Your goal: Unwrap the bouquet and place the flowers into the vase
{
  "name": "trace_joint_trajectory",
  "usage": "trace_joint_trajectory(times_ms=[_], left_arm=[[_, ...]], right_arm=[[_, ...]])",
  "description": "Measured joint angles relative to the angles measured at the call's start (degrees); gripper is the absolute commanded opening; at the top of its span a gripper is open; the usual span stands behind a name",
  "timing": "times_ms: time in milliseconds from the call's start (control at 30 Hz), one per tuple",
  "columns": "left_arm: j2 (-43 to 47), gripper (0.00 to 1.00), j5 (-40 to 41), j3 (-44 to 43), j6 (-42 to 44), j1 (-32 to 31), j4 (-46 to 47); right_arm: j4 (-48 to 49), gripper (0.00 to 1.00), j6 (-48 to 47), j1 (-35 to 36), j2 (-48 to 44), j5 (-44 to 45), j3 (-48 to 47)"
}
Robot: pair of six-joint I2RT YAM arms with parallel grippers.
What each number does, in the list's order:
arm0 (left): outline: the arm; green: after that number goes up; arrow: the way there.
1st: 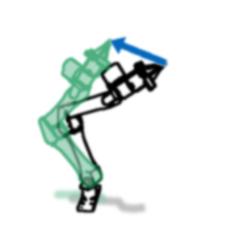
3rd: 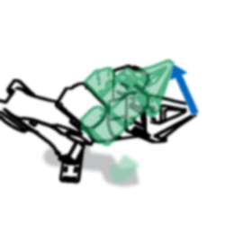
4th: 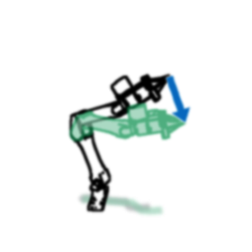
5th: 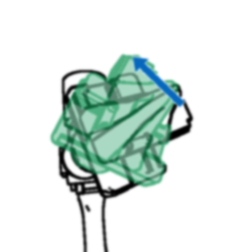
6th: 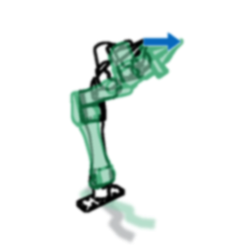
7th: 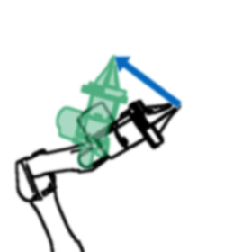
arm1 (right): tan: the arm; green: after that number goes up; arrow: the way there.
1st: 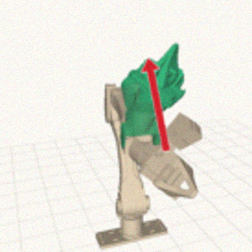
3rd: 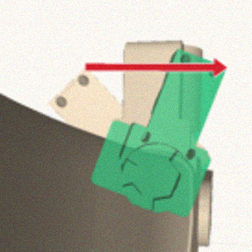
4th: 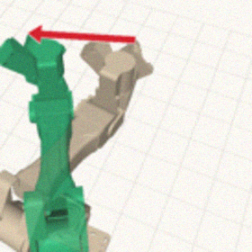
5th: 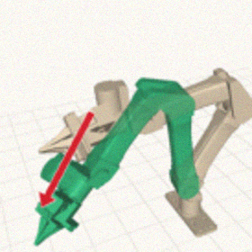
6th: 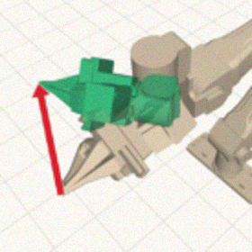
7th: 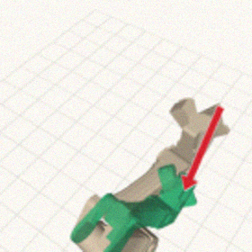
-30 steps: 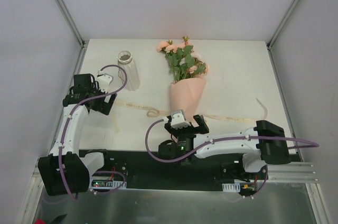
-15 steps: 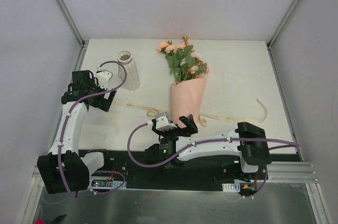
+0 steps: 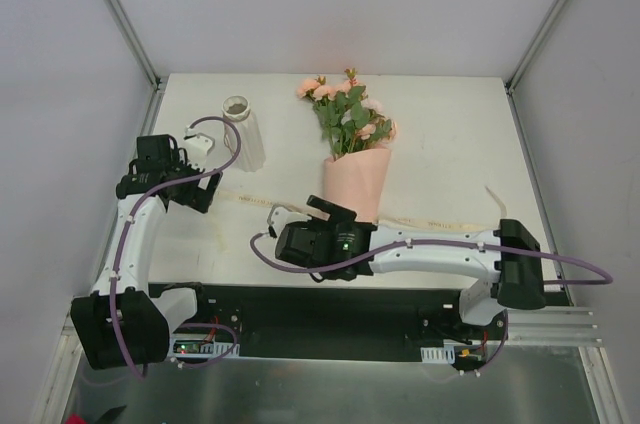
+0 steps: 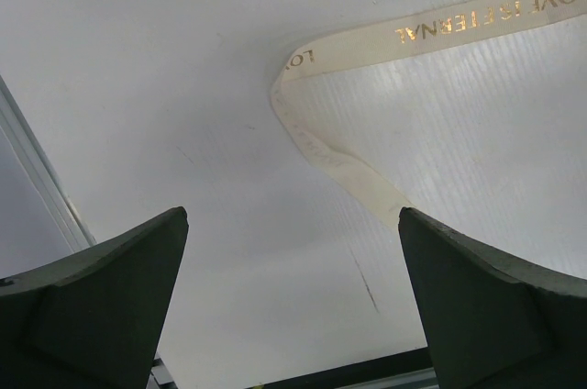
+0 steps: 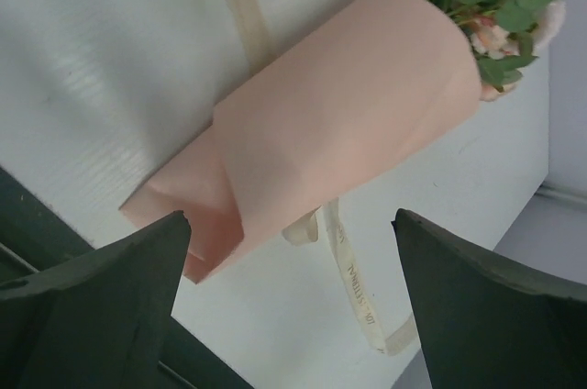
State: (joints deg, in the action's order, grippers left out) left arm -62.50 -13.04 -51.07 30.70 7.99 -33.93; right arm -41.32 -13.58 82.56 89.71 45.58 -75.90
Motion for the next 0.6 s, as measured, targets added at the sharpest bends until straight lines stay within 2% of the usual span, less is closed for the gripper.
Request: trace_joint_trajectory(times_ms=[133, 233, 400, 600], left_arm=[[1.27, 0.99, -0.26, 1.07, 0.02, 0.00, -0.11], [1.88, 0.99, -0.44, 1.73, 0.04, -0.02, -0.35], [1.92, 0.99, -0.63, 2.29, 0.17, 0.00, -0.81], [1.92, 0.99, -0.68, 2.32, 0.22, 0.00, -0.87]], right_arm=[[-5.09, 0.97, -6.05, -0.92, 3.93, -8.63, -0.39], [-8.07, 0.97, -8.72, -1.09, 4.70, -11.41, -0.37], [-10.73, 0.97, -10.51, -0.79, 6.97, -11.54, -2.47], [-8.96, 0.97, -12.28, -0.92, 12.66, -8.26, -2.69]])
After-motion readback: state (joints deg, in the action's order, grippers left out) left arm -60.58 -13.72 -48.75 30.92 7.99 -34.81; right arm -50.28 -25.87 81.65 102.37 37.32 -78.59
